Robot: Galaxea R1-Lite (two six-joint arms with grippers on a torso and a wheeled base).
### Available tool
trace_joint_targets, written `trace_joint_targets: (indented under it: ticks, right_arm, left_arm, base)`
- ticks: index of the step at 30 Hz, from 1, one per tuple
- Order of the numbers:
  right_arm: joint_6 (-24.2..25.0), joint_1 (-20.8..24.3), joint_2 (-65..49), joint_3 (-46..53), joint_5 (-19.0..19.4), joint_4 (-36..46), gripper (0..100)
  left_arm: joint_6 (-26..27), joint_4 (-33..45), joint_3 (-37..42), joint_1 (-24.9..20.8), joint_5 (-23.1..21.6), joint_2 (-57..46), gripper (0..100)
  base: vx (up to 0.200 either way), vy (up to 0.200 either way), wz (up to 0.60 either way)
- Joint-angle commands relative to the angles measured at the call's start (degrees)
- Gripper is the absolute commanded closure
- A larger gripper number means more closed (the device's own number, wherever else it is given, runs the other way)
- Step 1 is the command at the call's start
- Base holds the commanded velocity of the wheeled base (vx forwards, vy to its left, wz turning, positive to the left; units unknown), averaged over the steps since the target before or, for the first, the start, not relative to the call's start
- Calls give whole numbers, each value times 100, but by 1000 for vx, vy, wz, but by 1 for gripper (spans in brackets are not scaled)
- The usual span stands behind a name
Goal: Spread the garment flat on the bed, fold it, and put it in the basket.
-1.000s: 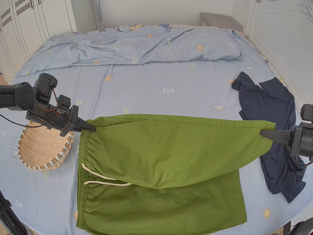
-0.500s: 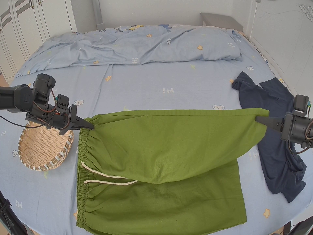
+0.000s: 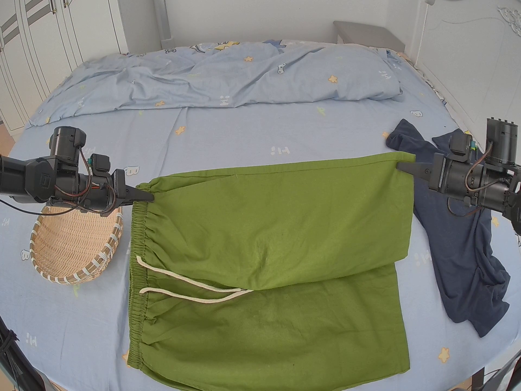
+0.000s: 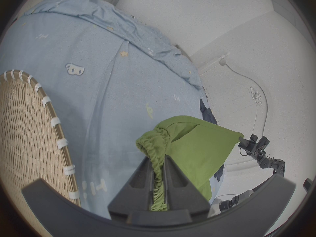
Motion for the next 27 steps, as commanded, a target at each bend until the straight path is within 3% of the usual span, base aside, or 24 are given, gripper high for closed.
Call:
trace_joint_targets:
  ticks: [1,12,27]
  right_arm:
    - [-7,-84,754,-546,11,-84,100]
    - [-121,-198,1668,-1644,3,-119,100]
    - [-271,-304,2811,-2813,-76,-304,100]
  left_arm:
    - [-210,-517,245,21,-15,40,100]
    - [-166,-843,280,118,-7,163,100]
    - [-201,-2091,280,188,2,690,100]
  base:
    - [0,0,0]
    - [0,0,0]
    - [0,0,0]
